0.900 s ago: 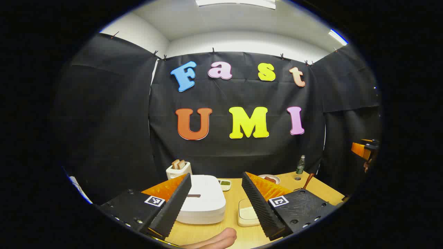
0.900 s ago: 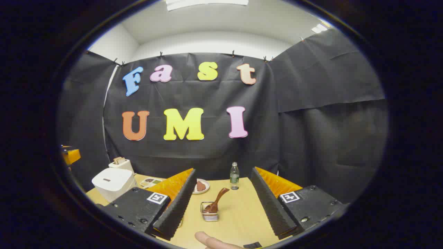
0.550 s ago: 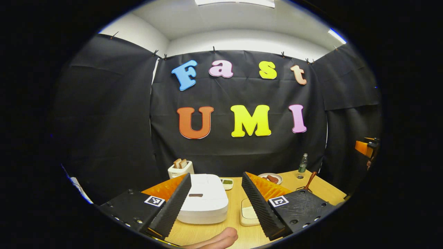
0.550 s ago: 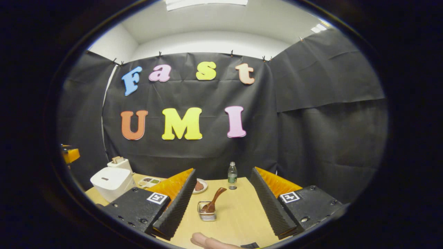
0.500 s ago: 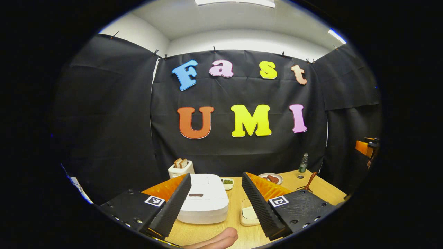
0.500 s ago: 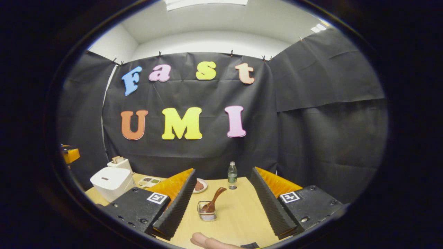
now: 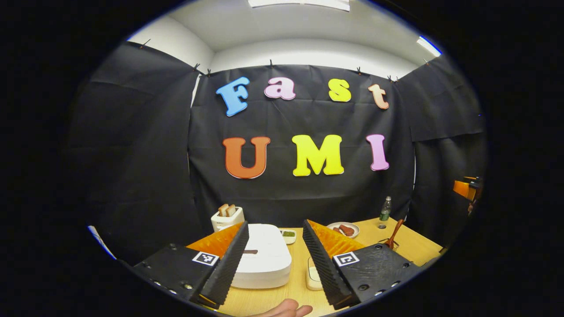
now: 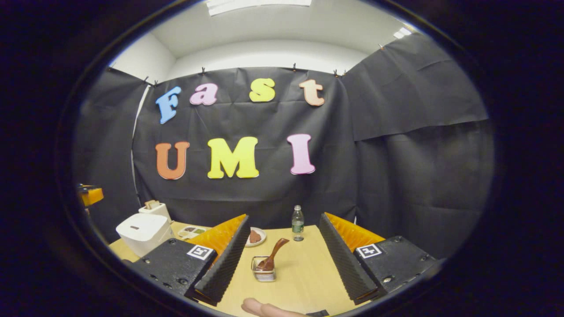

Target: Close the left gripper, press the button to open the rice cooker; take a wooden spoon from the chopstick holder with the right hand, scoop a spoonful of rice and pour it into the rice cooker, then put the wooden spoon back into the chopstick holder.

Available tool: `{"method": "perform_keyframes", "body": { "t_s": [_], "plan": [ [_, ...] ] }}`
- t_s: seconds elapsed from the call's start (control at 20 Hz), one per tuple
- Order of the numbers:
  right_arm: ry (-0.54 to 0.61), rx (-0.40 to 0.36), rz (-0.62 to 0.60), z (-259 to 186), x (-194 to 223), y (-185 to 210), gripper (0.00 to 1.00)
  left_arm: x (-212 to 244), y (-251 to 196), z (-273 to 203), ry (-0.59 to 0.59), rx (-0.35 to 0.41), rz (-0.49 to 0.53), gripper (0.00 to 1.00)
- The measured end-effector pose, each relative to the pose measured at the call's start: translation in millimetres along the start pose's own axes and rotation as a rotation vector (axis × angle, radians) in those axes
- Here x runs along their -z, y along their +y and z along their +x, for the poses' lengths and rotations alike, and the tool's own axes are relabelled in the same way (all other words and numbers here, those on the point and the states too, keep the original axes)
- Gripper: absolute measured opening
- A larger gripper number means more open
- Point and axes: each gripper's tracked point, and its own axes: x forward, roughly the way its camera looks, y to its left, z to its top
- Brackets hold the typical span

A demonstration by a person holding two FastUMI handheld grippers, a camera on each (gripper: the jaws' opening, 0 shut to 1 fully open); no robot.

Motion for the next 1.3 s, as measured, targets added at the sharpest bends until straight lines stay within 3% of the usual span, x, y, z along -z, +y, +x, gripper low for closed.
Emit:
{"method": "perform_keyframes", "body": {
  "t_s": [0.1,0.25,0.35,0.45,0.5,0.55,0.9,1.3],
  "plan": [
    [-0.013,-0.005,0.003,2,2,-4,0.99,7,0,6,0.033,0.031,-0.007,0.78],
    [-0.01,0.014,0.015,8,7,-13,0.99,17,19,18,0.061,-0.021,0.016,0.52],
    [0.009,0.012,0.016,11,14,-15,0.99,27,32,28,0.079,-0.073,0.036,0.44],
    [0.019,0.007,0.017,16,19,-17,1.0,29,45,35,0.082,-0.119,0.057,0.44],
    [0.022,0.002,0.013,19,22,-17,0.99,30,58,33,0.079,-0.174,0.035,0.24],
    [0.023,0.0,0.01,21,25,-18,1.0,36,61,44,0.102,-0.183,0.015,0.04],
    [0.038,0.001,-0.008,51,51,-27,1.0,91,62,89,0.246,-0.166,-0.009,0.0],
    [0.117,-0.025,-0.007,82,93,-19,1.0,147,99,138,0.38,-0.241,-0.014,0.0]
  ]
}}
